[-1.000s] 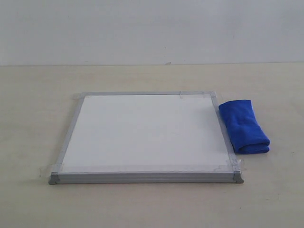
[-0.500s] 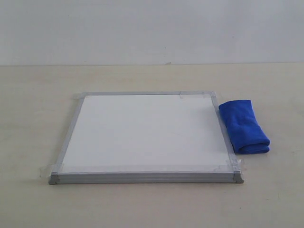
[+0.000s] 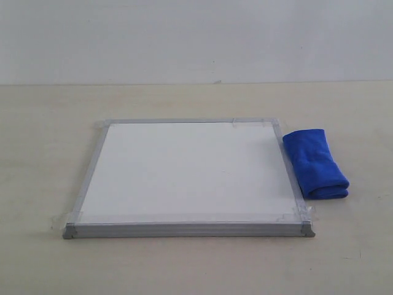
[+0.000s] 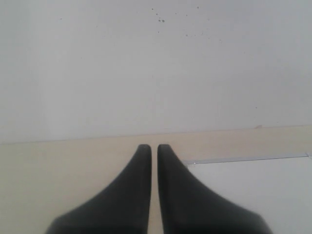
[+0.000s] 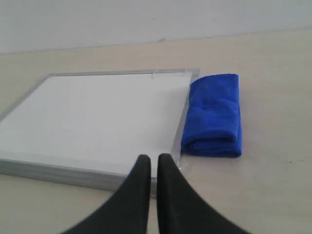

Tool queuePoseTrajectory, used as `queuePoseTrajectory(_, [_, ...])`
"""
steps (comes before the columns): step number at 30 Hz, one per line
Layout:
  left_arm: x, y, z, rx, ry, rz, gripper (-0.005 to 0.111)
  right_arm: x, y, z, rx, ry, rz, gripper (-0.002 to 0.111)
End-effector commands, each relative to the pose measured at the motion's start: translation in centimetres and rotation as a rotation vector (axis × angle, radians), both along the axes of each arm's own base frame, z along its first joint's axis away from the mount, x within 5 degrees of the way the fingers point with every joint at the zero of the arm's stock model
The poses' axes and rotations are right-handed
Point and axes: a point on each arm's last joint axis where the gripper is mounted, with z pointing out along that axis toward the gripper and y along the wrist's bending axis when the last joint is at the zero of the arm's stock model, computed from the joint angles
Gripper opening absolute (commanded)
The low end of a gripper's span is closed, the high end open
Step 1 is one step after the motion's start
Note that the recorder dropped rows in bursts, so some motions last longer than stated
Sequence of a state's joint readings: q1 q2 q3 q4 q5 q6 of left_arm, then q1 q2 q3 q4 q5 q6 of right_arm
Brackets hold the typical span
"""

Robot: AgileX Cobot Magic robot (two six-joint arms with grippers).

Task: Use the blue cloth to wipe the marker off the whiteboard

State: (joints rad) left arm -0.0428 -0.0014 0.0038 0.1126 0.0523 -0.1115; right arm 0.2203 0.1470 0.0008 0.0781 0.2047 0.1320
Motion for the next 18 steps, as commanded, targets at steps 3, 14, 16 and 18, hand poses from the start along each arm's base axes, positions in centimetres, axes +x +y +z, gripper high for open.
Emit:
queuePoseTrajectory(3, [0.0, 0.0, 0.1, 0.0, -0.003, -0.003, 0.004, -0.8, -0.2, 0.1, -0.126, -0.076, 0.033, 0.001])
queuePoseTrajectory(14, [0.0, 0.0, 0.1, 0.0, -0.003, -0.003, 0.004, -1.1, -0.9, -0.3, -0.144, -0.036, -0.089, 0.001])
queuePoseTrajectory(16, [0.0, 0.0, 0.1, 0.0, -0.003, -0.003, 0.004, -1.1, -1.1, -0.4, -0.148, -0.026, -0.113, 0.001])
queuePoseTrajectory(18, [0.0, 0.0, 0.1, 0.0, -0.003, -0.003, 0.004, -1.1, -1.2, -0.4, -0.148, -0.025, -0.126, 0.001])
